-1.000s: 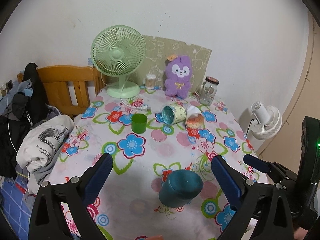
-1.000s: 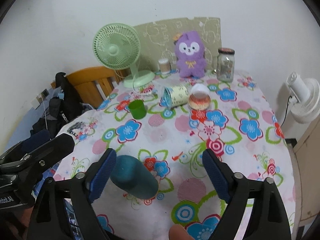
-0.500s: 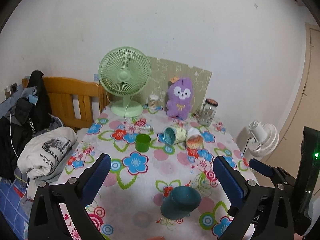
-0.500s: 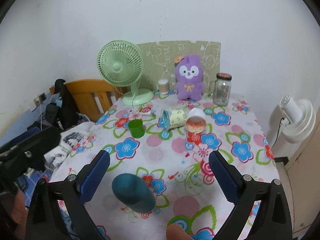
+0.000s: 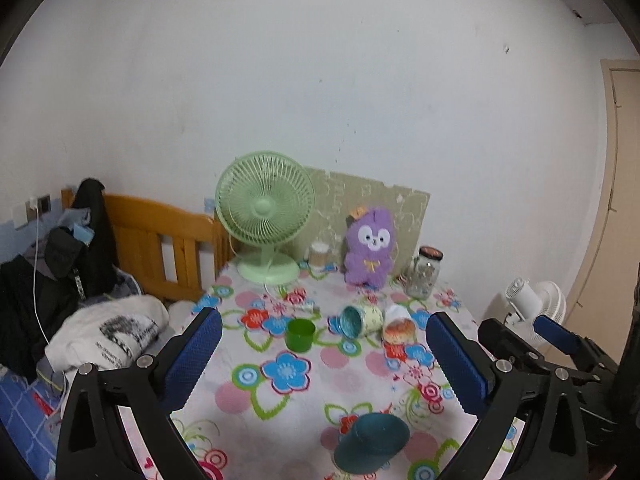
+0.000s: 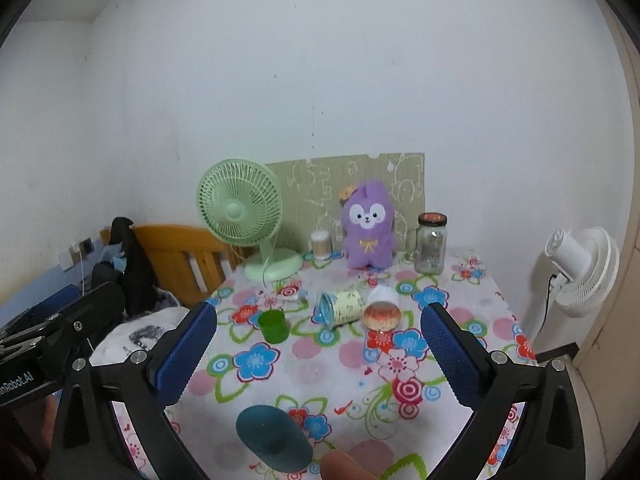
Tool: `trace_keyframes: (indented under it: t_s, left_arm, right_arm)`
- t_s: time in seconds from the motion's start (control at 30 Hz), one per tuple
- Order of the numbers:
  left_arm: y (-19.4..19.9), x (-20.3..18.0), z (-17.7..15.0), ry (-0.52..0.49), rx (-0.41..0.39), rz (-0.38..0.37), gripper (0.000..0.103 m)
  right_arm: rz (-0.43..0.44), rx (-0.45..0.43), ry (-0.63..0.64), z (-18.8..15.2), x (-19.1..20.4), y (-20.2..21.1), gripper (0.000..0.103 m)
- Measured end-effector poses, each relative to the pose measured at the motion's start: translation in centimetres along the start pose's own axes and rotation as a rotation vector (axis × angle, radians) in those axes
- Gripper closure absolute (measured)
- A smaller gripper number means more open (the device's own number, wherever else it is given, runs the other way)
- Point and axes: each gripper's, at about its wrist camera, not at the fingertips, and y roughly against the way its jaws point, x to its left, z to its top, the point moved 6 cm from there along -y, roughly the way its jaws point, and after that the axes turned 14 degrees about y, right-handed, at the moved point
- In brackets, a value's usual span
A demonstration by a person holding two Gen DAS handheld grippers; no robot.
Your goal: Flip cup upside down
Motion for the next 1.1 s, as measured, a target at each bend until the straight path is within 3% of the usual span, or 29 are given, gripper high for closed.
trace_keyframes:
  t_s: [0.5, 1.1]
  left_arm:
    - [1.5, -0.4, 2.0, -0.023, -0.117, -0.002, 0.000]
    - [1.6, -0.6, 2.2, -0.026, -0.116, 0.003, 0.000]
  right_arm:
    - [-0.047, -0.085, -0.002, 1.7, -0.7, 1.7, 0.000]
    - [-0.055, -0.100, 0.014, 2.0, -0.6, 2.2, 0.000]
